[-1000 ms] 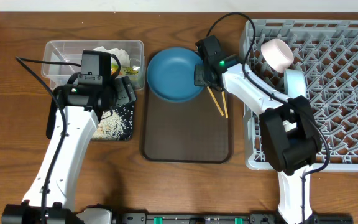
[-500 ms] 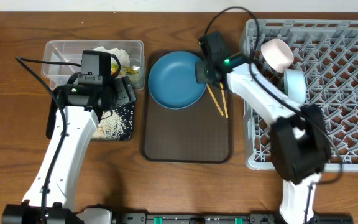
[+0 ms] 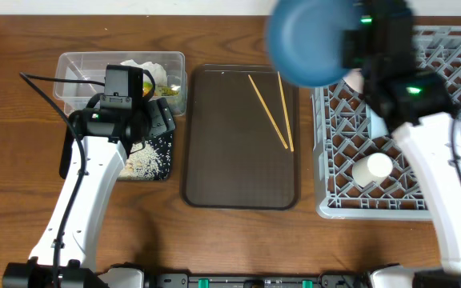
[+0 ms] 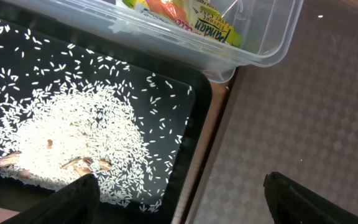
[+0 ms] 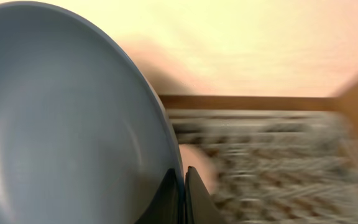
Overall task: Sort waste into correct bins and load items into the dishwasher rack
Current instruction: 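Lift blue plate with right gripper and stand it in rack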
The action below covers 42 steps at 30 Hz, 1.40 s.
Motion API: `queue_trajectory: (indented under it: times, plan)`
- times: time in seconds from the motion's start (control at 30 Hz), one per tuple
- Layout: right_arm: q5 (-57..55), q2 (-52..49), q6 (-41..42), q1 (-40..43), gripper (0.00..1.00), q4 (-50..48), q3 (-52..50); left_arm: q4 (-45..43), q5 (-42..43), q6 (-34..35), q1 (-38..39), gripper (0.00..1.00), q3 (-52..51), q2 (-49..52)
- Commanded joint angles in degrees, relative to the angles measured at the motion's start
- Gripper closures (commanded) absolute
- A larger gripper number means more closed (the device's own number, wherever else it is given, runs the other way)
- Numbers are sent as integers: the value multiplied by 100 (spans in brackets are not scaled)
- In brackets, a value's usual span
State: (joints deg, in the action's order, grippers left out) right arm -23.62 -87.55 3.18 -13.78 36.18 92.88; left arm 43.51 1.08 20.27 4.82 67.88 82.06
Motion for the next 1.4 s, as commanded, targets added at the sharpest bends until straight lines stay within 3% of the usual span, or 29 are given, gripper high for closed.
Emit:
queue_trajectory:
  times: [0.0, 0.23, 0.6, 0.77, 1.13, 1.37]
  plan:
    - [-938, 273, -927, 407, 99, 4, 39, 17, -70, -55, -20, 13, 59, -63]
    - [-1980, 289, -2358, 1097, 99, -214, 39, 17, -70, -55, -20, 13, 59, -63]
    - [-2142, -149, -4334, 1878, 99, -859, 39, 17, -70, -55, -20, 13, 59, -63]
    - [-2865, -828, -4588, 1987, 99, -1073, 39, 17, -70, -55, -20, 13, 59, -63]
    - [-3064, -1801, -5593, 1971, 99, -2391, 39, 17, -70, -55, -20, 13, 59, -63]
    - [-2946, -1919, -5648, 1961, 99, -2586, 39, 17, -70, -55, -20, 13, 59, -63]
